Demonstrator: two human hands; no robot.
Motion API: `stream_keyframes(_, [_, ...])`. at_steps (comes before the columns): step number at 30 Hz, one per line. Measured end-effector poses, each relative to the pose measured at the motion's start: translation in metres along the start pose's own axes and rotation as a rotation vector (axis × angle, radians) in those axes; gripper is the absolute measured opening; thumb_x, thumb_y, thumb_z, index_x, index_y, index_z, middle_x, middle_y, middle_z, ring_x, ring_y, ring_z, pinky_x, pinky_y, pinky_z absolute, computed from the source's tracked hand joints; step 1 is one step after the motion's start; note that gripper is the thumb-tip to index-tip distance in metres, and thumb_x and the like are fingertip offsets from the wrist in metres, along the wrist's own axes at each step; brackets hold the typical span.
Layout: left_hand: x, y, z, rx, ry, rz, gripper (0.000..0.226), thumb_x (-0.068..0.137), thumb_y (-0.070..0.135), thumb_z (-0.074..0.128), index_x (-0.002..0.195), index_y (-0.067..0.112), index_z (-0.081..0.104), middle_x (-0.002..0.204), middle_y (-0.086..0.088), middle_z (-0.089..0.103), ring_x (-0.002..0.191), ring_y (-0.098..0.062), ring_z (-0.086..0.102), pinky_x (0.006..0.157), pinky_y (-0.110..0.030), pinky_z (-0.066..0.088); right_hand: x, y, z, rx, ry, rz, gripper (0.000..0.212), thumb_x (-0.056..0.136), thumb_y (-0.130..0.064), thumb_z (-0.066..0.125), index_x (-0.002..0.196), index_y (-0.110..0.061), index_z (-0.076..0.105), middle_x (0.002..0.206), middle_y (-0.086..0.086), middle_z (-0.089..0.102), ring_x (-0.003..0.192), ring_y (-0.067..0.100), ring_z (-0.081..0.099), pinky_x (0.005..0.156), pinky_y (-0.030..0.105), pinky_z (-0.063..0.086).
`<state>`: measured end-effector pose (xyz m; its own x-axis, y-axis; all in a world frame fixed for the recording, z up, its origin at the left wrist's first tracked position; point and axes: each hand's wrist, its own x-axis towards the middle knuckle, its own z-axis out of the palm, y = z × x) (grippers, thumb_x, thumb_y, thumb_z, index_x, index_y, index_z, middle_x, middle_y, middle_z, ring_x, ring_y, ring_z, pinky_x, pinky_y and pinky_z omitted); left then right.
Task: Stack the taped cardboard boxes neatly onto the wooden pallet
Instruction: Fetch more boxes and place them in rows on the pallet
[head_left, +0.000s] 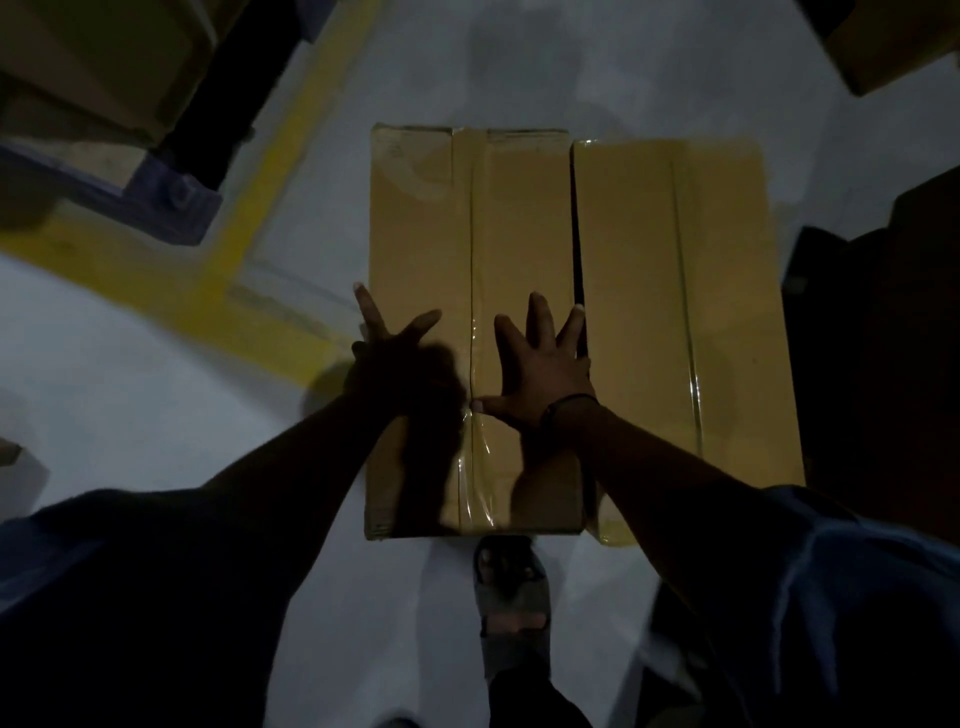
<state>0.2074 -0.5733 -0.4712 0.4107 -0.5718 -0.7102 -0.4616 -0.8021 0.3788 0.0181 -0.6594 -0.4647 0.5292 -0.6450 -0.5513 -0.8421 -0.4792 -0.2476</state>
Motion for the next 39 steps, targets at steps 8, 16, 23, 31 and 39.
stream_keyframes(8, [-0.055,-0.003,-0.016,0.504,0.226,0.266,0.087,0.090,0.054,0.068,0.159,0.054,0.016,0.168,-0.016,-0.026,0.117,-0.040,0.052,0.095,-0.045,0.052,-0.024,-0.003,-0.009,0.107,0.117,-0.035,0.097,0.070,-0.071,0.076,0.151,-0.046,0.028,0.168,-0.012,-0.014,0.151,0.046,-0.015,0.117,0.068,0.024])
stream_keyframes(16, [-0.206,0.004,-0.055,0.452,0.286,0.327,0.075,0.080,0.077,0.034,0.152,0.056,0.035,0.172,-0.019,0.003,0.109,-0.046,0.056,0.081,-0.051,0.050,-0.152,-0.040,-0.090,0.085,0.174,-0.045,0.089,0.071,-0.076,0.070,0.147,-0.045,0.035,0.167,-0.011,-0.011,0.150,0.045,-0.005,0.113,0.065,0.030])
stream_keyframes(23, [-0.408,0.061,-0.129,0.422,0.205,0.330,0.108,0.062,0.093,0.064,0.156,0.055,0.026,0.169,0.005,-0.028,0.146,-0.049,0.027,0.113,-0.058,0.034,-0.327,-0.085,-0.203,0.060,0.320,-0.002,0.091,0.067,-0.086,0.061,0.146,-0.045,0.041,0.168,-0.013,-0.015,0.150,0.043,-0.007,0.111,0.061,0.026])
stream_keyframes(31, [-0.621,0.114,-0.192,0.442,0.430,0.460,0.100,0.057,0.088,0.073,0.146,0.050,0.046,0.173,0.006,-0.008,0.138,-0.047,0.039,0.111,-0.054,0.036,-0.518,-0.125,-0.303,0.144,0.448,0.075,0.091,0.068,-0.091,0.052,0.146,-0.046,0.042,0.169,-0.014,-0.005,0.151,0.039,-0.005,0.116,0.063,0.021])
stream_keyframes(39, [-0.776,0.165,-0.191,0.561,0.503,0.543,0.098,0.056,0.092,0.069,0.144,0.052,0.049,0.173,0.004,-0.009,0.135,-0.049,0.041,0.108,-0.057,0.038,-0.668,-0.099,-0.349,0.171,0.607,0.038,0.087,0.074,-0.089,0.050,0.147,-0.042,0.045,0.167,-0.012,0.017,0.152,0.031,0.007,0.113,0.064,0.019])
